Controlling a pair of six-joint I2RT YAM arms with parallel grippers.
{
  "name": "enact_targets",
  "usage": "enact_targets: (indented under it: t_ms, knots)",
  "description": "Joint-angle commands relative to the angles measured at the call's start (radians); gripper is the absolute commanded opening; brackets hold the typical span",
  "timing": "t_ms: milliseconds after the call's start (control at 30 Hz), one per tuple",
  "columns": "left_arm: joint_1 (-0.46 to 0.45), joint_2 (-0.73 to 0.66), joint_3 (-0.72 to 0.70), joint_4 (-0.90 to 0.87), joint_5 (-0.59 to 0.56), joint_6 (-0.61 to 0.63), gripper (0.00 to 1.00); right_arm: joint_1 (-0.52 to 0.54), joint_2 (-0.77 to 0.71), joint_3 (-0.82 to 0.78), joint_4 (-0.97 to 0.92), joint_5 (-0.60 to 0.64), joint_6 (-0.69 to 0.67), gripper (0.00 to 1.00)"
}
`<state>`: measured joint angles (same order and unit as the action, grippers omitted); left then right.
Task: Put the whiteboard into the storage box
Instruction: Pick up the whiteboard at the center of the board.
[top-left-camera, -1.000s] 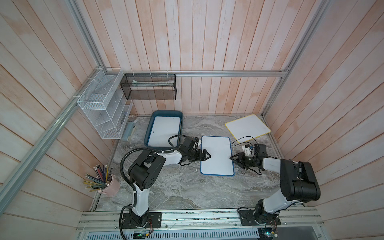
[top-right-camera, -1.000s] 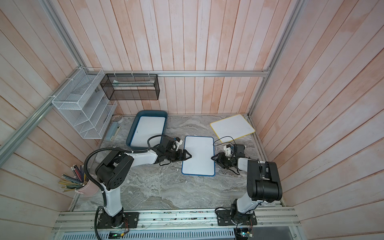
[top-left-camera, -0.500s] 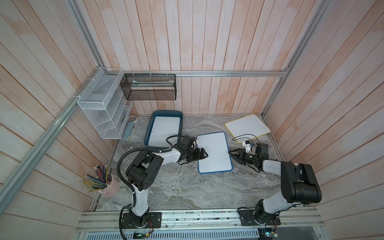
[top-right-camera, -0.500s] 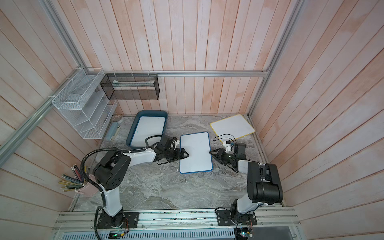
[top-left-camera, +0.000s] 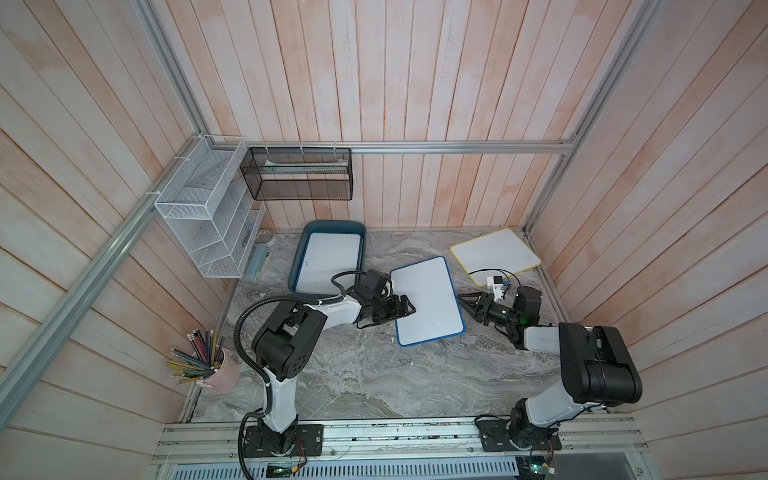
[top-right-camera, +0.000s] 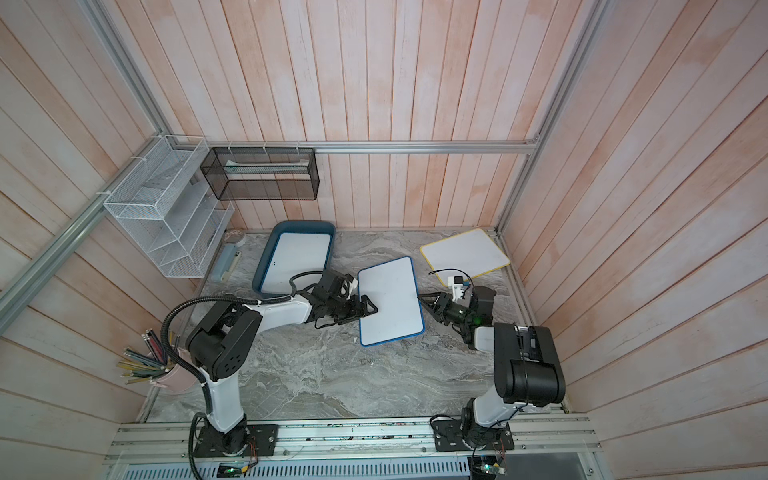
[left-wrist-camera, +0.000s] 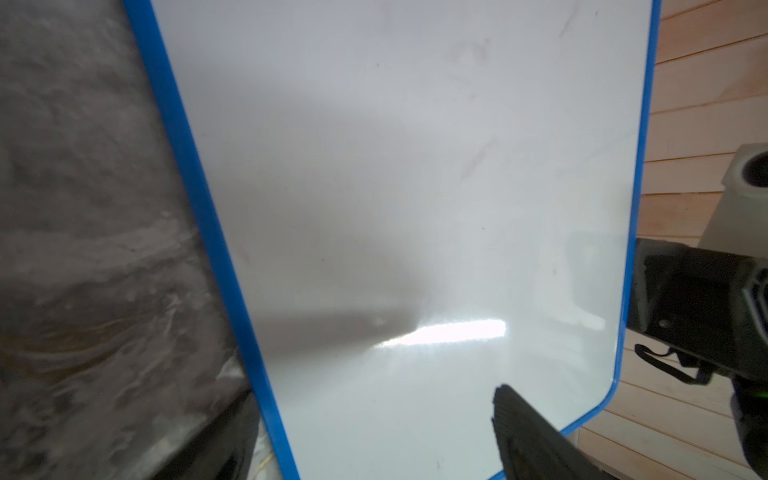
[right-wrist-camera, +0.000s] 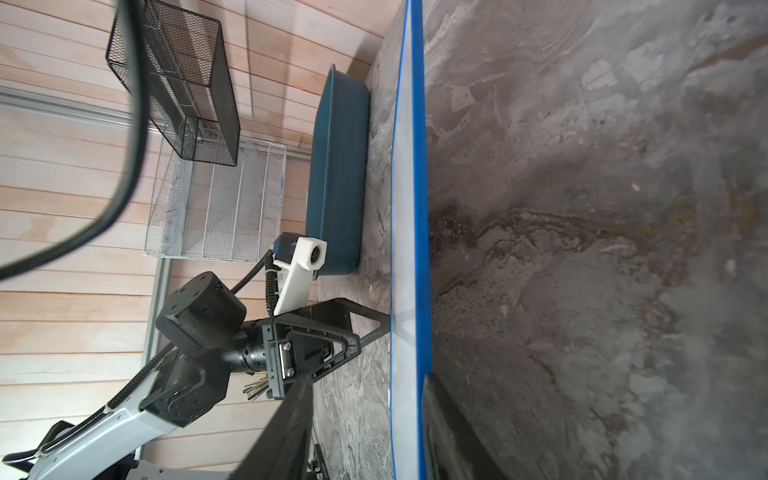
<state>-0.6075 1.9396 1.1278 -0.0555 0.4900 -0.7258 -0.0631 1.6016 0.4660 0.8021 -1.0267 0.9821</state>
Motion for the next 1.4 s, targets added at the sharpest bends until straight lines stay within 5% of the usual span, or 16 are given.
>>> enact_targets:
  t_ms: [0,600,1367]
  knots:
    - [-0.048,0.053,0.018,0.069,0.152,-0.007,0.89,0.088,0.059,-0.038,0.135,-0.152,0.118,0.44]
    - [-0.048,0.043,-0.003,0.082,0.153,-0.011,0.89,0.223,0.315,-0.055,0.858,-0.066,0.558,0.43]
    - [-0.044,0.038,-0.005,0.065,0.14,0.006,0.89,0.328,0.319,0.007,0.785,0.059,0.533,0.43]
